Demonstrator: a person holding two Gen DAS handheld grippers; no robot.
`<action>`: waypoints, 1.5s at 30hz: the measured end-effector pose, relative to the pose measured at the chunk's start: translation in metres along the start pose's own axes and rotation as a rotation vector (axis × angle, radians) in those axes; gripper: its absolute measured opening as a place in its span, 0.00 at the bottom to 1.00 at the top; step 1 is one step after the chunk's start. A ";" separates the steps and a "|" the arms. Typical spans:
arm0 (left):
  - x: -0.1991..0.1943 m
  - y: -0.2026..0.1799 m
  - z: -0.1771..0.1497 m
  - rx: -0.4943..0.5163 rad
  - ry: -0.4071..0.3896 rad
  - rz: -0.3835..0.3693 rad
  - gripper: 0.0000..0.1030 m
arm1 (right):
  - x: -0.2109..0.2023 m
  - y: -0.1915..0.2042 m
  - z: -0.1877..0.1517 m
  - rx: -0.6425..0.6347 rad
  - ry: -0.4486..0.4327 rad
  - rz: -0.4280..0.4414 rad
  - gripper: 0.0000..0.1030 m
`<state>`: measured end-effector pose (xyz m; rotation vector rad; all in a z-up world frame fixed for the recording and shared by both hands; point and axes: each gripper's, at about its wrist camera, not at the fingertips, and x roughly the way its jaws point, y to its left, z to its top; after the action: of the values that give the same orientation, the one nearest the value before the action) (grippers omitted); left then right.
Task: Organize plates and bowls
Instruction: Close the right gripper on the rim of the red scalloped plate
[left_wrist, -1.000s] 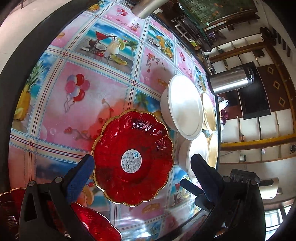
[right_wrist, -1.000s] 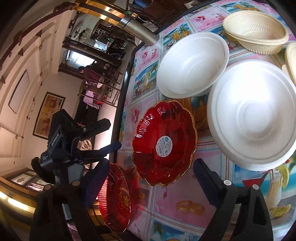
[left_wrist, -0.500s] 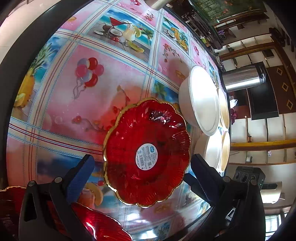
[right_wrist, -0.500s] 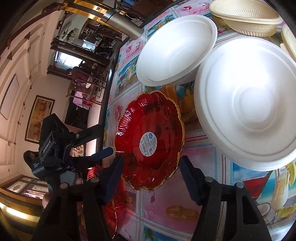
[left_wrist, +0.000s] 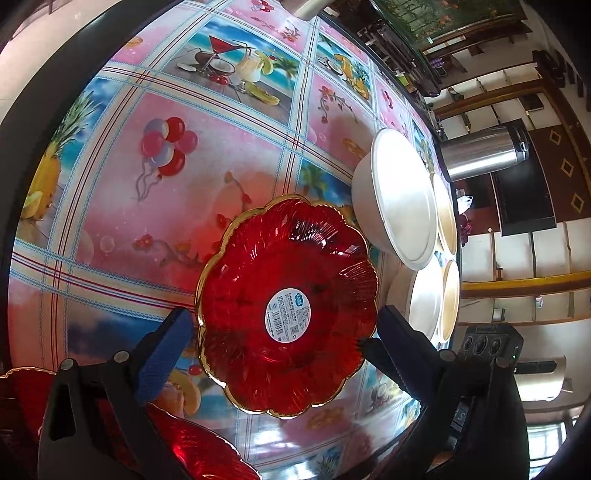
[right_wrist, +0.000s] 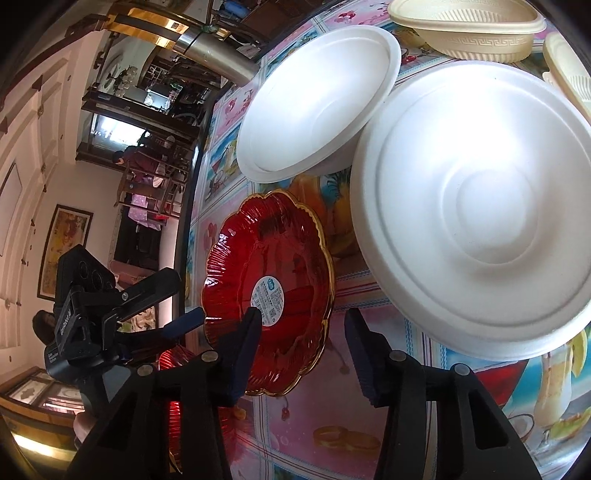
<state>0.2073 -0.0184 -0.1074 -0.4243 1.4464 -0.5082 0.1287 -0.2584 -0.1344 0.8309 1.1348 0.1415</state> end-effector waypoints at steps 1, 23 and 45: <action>0.000 0.000 0.000 -0.002 -0.001 0.002 0.94 | 0.000 0.000 0.000 0.000 0.000 -0.002 0.40; 0.018 -0.004 0.013 0.086 0.092 0.165 0.54 | 0.008 -0.009 0.002 0.015 0.008 0.012 0.28; 0.006 0.001 0.007 0.114 0.033 0.253 0.09 | 0.001 -0.013 -0.002 0.004 -0.076 -0.059 0.05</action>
<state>0.2151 -0.0211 -0.1129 -0.1402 1.4700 -0.3925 0.1235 -0.2658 -0.1438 0.7992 1.0868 0.0580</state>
